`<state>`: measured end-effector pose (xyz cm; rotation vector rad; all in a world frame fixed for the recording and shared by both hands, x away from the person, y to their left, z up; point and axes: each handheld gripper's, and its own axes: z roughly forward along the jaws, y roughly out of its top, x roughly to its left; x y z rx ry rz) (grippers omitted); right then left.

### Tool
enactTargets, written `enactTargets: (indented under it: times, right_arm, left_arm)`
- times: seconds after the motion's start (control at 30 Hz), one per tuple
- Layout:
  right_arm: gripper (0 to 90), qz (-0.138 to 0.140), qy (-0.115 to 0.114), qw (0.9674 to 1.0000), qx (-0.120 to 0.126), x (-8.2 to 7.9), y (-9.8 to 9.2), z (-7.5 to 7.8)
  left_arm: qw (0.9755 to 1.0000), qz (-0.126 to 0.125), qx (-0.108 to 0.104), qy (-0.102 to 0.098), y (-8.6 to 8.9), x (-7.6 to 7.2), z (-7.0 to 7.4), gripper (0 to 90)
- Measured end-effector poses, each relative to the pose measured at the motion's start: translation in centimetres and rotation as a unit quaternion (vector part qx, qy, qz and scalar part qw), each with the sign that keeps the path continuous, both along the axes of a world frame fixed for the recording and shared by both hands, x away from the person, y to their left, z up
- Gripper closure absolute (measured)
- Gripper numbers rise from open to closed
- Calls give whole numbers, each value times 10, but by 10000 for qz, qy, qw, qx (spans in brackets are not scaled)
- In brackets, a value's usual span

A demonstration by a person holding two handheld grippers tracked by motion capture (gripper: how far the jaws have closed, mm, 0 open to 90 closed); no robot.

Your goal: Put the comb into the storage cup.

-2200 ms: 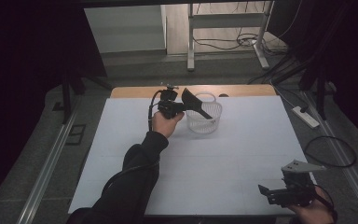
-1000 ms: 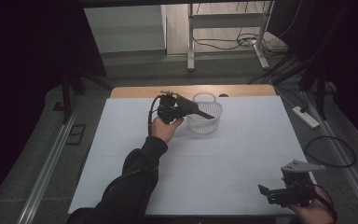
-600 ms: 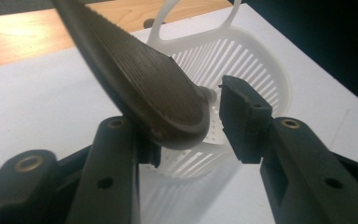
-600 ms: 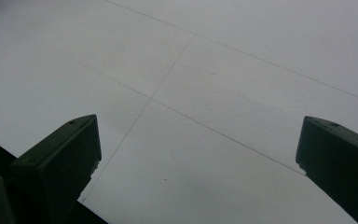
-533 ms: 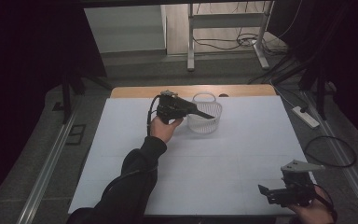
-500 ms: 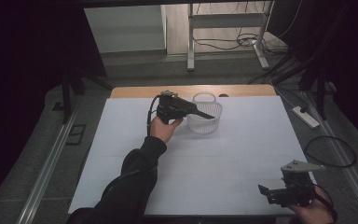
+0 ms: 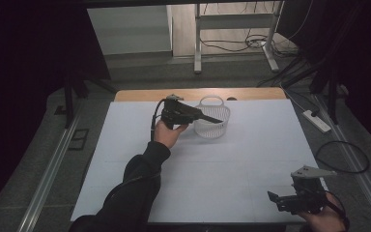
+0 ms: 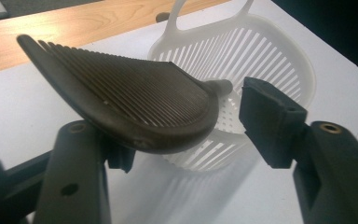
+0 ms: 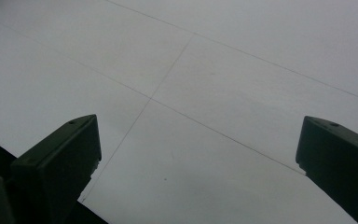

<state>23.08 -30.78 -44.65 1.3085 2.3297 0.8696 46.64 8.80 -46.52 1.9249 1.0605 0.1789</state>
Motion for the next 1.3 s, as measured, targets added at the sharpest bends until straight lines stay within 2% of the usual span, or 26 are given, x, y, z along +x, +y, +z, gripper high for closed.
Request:
enactTargets:
  times: [0.17,0.27,0.5,0.57,0.7,0.87,1.07,1.3]
  right_arm:
    - [2,2,-6,10000,4,0,0,0]
    - [2,3,-3,10000,0,0,0,0]
    - [2,-4,0,10000,2,0,0,0]
    - [3,-8,1,10000,2,0,0,0]
    - [2,-1,-1,10000,2,0,0,0]
    - [2,0,-6,10000,1,0,0,0]
    - [2,2,-13,10000,5,0,0,0]
    - [0,16,-4,10000,37,0,-1,0]
  left_arm:
    - [9997,-13,204,-92,-1,0,-1,294]
    - [9996,3,228,-155,0,-1,-2,227]
    - [9991,-2,392,-138,0,-1,-2,51]
    - [9987,-50,488,-137,0,-1,-2,36]
    - [9984,-151,523,-142,0,-2,0,22]
    - [9968,-220,720,-279,1,-3,2,18]
    - [9955,-221,814,-423,4,-7,3,5]
    - [9948,-249,888,-441,10,-10,5,2]
